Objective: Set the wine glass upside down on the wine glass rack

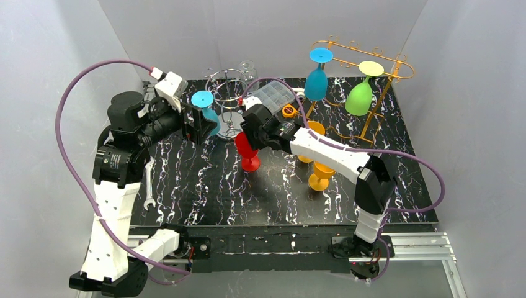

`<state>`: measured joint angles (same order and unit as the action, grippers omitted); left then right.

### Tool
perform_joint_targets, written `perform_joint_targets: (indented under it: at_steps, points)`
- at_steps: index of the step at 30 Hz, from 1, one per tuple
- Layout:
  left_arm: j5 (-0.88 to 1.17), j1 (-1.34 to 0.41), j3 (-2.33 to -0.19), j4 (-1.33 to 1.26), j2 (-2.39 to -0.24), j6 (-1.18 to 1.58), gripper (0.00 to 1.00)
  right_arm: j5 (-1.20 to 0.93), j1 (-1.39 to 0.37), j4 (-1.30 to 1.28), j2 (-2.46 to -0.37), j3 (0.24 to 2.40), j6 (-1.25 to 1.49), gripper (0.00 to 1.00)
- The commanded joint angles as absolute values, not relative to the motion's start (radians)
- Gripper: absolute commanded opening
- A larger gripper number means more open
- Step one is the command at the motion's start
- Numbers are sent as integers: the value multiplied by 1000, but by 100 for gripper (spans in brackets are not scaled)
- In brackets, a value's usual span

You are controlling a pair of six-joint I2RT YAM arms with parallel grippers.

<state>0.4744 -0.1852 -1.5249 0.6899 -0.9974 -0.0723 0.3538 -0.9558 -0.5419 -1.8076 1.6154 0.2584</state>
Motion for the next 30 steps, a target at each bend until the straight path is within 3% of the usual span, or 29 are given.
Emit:
perform_joint_targets:
  at_steps: [1, 4, 8, 19, 23, 30]
  points:
    - [512, -183, -1535, 701, -972, -89, 98, 362, -944, -503, -1809, 1608, 266, 43]
    - [530, -182, -1533, 733, -973, -100, 98, 356, -942, -468, -1797, 1591, 274, 21]
    - [543, -183, -1531, 753, -978, -105, 98, 363, -942, -448, -1733, 1591, 273, 1]
    - [564, -183, -1514, 607, -964, 108, 98, 310, -942, -178, -1292, 1462, 216, 1]
    - [616, -182, -1569, 600, -1006, 257, 98, 251, -942, 53, -1142, 1339, 207, 1]
    - [720, -182, -1574, 496, -1049, 413, 98, 178, -950, 99, -1129, 1414, 253, 1]
